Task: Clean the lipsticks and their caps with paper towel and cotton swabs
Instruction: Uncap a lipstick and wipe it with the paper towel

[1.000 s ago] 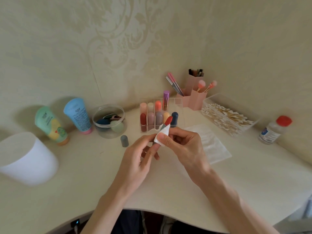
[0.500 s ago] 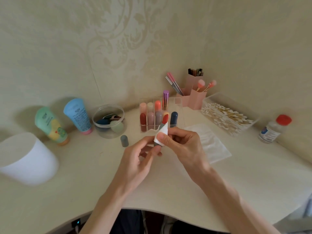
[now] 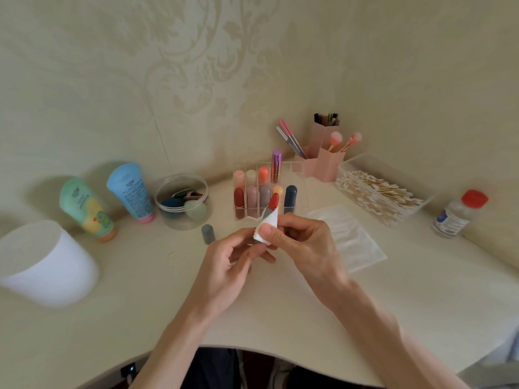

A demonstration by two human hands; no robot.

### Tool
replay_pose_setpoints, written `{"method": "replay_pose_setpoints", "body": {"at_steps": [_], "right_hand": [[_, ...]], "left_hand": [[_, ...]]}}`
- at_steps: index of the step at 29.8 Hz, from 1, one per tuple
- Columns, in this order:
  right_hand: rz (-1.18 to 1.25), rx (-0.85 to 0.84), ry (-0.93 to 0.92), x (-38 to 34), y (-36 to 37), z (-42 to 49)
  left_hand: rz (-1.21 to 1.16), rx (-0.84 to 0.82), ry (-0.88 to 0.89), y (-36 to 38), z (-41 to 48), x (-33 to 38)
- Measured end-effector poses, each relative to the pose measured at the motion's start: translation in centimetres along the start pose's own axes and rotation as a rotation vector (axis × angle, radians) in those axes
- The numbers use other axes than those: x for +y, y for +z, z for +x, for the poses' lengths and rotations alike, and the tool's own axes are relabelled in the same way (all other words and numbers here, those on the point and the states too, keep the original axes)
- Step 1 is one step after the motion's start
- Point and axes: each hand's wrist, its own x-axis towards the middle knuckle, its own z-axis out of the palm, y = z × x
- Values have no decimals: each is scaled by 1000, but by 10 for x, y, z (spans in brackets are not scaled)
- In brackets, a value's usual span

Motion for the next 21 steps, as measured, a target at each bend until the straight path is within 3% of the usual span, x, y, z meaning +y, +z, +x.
{"method": "replay_pose_setpoints", "body": {"at_steps": [7,13,18,21], "right_hand": [[25,-3,23,1,-2,2],[29,22,19,0,-2,2],[16,5,19,2,1,1],[8,-35,17,2,0,1]], "left_hand": [[38,-43,6,0,0,1],[25,167,-45,1,2,1],[-8,232,-81,1,1,2],[-63,181,-71,1,0,0]]}}
